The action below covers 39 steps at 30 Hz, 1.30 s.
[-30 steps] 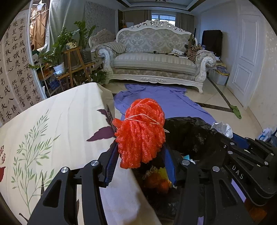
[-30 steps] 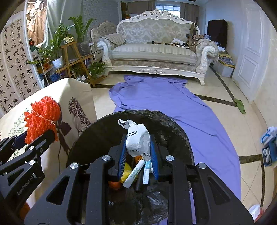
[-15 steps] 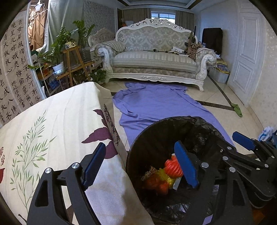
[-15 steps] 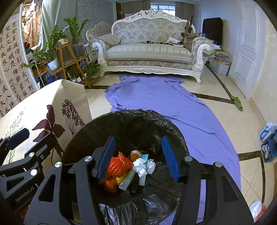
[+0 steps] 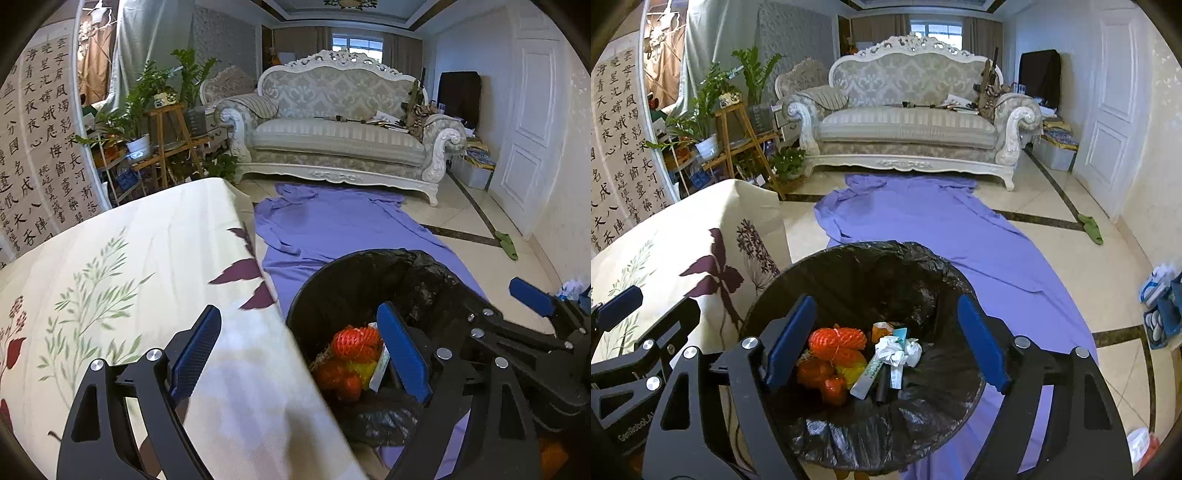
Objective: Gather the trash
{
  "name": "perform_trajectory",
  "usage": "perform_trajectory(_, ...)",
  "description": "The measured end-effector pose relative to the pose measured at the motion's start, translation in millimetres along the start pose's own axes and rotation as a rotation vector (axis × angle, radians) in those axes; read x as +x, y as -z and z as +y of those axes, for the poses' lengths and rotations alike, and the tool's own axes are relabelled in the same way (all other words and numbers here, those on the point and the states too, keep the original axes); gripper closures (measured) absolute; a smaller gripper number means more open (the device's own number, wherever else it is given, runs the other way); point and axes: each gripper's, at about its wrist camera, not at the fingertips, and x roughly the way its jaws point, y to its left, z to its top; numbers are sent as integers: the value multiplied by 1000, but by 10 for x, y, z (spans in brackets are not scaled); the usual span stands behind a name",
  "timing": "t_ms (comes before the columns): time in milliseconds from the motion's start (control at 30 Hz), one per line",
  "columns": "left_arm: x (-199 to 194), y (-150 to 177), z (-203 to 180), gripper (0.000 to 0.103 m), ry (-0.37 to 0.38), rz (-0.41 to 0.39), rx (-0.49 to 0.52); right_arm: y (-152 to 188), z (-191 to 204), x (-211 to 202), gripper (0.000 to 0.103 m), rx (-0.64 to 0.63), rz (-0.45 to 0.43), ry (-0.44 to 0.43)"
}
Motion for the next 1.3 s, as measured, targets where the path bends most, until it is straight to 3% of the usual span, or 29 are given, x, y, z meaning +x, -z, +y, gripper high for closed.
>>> perform_trajectory(667,-665,247,372,18,-44,-62,-76,161,204,-791,20,-28,-85,-20)
perform_trajectory(1300,-747,300,417,18,-39,-66,-85,190,204,-978,20,-28,-111,-10)
